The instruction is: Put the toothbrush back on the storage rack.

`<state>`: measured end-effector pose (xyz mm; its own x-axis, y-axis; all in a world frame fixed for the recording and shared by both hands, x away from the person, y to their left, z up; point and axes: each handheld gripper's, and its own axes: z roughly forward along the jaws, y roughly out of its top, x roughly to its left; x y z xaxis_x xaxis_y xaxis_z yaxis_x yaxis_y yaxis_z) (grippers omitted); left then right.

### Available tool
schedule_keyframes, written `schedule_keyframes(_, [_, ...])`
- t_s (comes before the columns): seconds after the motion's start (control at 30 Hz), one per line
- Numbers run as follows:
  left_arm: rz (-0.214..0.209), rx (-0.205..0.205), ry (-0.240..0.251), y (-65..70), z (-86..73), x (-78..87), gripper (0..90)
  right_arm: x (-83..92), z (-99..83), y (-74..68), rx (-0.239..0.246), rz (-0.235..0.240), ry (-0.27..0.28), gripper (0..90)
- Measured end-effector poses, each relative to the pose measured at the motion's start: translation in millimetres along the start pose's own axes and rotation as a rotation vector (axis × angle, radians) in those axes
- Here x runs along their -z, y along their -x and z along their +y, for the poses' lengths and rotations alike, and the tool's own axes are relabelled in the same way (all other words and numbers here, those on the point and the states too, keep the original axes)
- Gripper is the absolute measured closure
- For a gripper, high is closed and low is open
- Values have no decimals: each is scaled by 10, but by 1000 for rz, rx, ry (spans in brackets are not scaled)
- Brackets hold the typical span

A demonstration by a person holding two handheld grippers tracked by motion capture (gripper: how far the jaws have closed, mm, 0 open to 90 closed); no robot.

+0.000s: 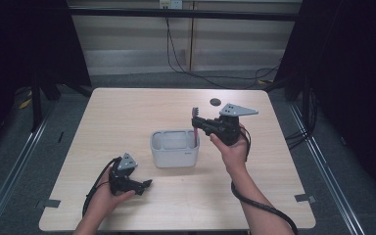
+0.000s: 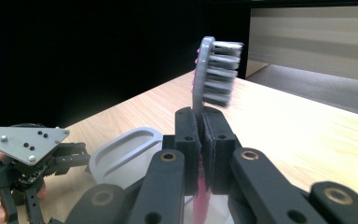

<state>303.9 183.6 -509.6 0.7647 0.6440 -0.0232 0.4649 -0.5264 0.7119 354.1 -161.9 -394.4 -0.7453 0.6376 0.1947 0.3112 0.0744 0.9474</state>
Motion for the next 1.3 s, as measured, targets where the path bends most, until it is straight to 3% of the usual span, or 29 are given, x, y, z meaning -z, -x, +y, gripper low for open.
schedule_keyframes(1.3, [2,0,1,1,-1,-1,68,109,-234,-70,34,14,-29,856])
